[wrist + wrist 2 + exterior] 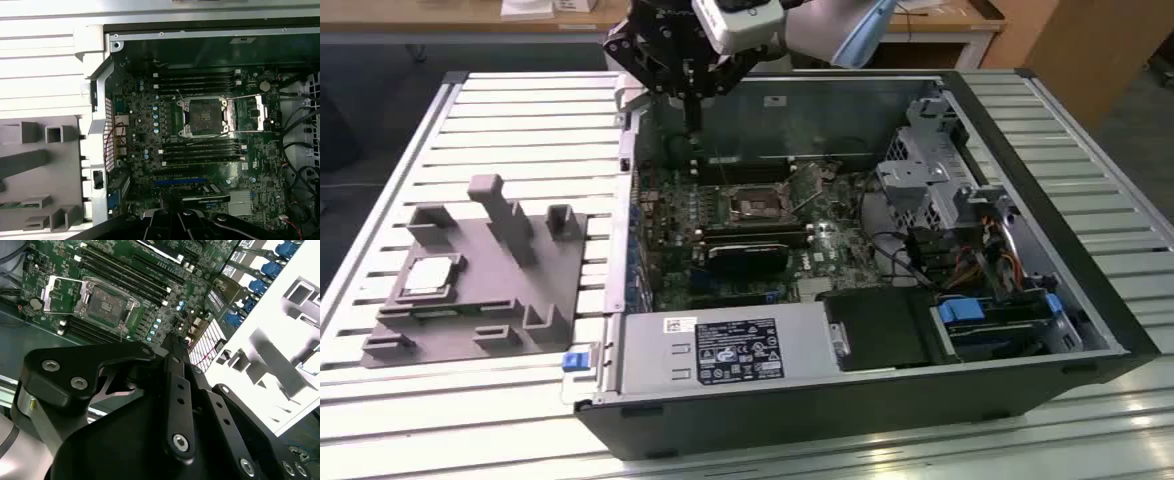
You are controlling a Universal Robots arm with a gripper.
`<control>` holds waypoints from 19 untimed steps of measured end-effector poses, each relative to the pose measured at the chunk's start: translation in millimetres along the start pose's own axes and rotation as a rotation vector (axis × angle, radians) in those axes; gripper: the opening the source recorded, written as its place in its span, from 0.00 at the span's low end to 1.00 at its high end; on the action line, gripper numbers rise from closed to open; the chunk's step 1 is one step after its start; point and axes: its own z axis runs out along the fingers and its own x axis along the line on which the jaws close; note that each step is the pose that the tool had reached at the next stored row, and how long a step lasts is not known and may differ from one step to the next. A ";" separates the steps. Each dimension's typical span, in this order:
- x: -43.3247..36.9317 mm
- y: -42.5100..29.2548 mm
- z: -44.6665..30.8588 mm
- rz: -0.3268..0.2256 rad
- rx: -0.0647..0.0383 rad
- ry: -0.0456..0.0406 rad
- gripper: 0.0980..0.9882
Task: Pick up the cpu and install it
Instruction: 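Reach for the cpu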
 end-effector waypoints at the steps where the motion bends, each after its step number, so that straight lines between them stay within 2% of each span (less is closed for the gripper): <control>1: 0.0 0.0 0.0 0.000 0.000 0.0000 0.01; 19: 5.5 -0.4 0.0 0.000 0.000 0.0000 0.01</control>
